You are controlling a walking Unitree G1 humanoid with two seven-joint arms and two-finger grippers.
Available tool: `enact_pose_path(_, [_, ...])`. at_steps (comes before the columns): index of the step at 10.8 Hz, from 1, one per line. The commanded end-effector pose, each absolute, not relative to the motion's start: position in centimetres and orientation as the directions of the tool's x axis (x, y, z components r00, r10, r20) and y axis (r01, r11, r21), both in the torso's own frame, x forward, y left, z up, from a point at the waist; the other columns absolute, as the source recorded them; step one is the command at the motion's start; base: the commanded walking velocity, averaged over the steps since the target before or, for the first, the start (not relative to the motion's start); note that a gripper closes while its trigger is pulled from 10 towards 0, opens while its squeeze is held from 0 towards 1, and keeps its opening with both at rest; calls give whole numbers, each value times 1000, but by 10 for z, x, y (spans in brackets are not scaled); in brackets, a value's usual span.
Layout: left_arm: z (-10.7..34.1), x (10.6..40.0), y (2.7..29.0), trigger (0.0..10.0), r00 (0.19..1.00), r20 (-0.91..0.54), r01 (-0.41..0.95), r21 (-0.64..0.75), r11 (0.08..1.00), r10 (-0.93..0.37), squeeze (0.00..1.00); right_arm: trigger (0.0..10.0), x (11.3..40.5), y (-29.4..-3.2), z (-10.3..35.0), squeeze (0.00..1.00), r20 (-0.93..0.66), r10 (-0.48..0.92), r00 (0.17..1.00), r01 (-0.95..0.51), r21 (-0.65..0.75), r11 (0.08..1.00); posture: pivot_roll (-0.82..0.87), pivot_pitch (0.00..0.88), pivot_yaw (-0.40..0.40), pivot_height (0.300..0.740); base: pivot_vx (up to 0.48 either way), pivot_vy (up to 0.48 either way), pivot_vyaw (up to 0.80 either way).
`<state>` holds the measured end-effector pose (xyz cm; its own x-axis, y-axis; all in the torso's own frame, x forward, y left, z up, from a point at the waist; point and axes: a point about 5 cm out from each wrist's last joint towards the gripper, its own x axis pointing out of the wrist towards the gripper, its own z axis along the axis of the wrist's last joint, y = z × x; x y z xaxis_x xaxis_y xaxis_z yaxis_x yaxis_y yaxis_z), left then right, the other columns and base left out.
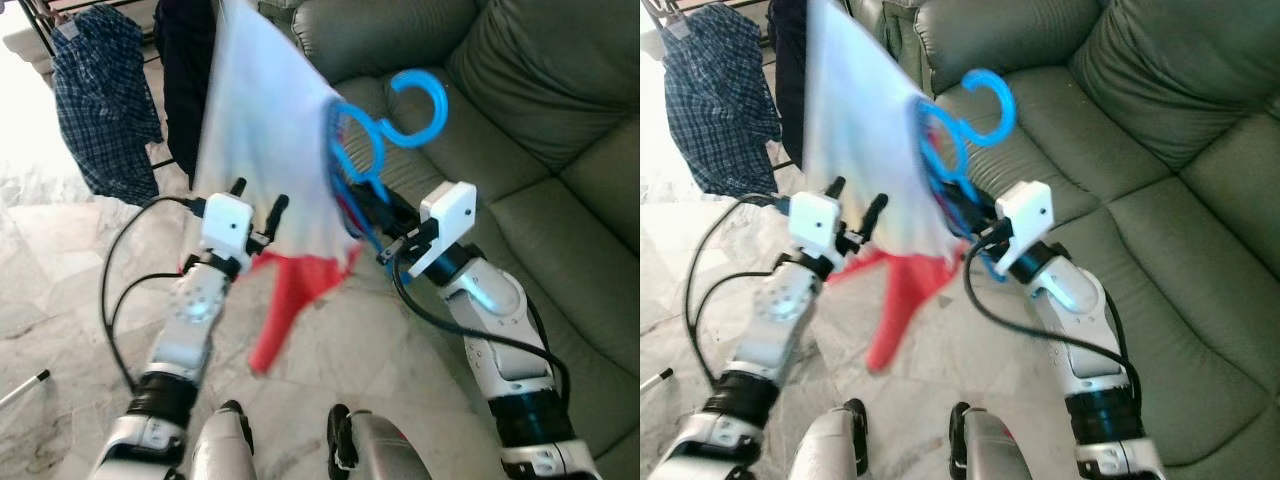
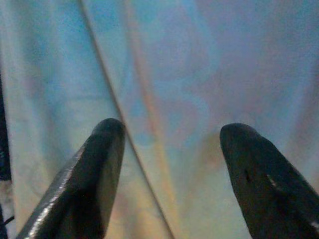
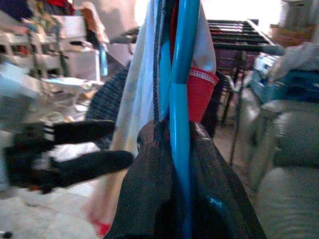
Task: Hang hanger
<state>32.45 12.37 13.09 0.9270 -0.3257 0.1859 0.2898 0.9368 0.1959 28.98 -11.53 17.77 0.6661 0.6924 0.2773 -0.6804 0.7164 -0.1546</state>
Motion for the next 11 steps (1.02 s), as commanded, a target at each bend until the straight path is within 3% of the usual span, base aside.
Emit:
enact_pose_path(1, [134, 327, 122, 10000, 928, 201, 280, 187, 942, -315, 0, 10000, 283, -114, 181, 0, 286, 715, 638, -705, -158, 692, -20, 194, -39, 740, 0, 0, 0])
enact_pose_path(5, [136, 335, 125, 10000, 945, 210, 224, 150, 963, -253, 0, 10000, 260, -114, 174, 0, 229, 786, 574, -786, -113, 607, -37, 202, -25, 740, 0, 0, 0])
enact_pose_path(6, [135, 335, 127, 8353, 946, 210, 219, 146, 965, -247, 0, 10000, 256, -114, 175, 0, 215, 805, 552, -807, -106, 581, -39, 201, -24, 740, 0, 0, 0])
enact_pose_path(7, [134, 336, 129, 1843, 947, 212, 214, 142, 966, -241, 0, 10000, 254, -114, 177, 0, 205, 815, 543, -816, -103, 569, -39, 201, -23, 740, 0, 0, 0])
enact_pose_path(8, [133, 335, 131, 0, 947, 217, 207, 151, 967, -237, 0, 10000, 254, -117, 178, 0, 194, 816, 544, -816, -106, 569, -36, 199, -23, 740, 0, 0, 0])
enact_pose_path(11, [133, 335, 135, 0, 948, 226, 192, 157, 969, -224, 0, 10000, 257, -122, 178, 0, 177, 809, 561, -804, -117, 583, -34, 198, -22, 740, 0, 0, 0])
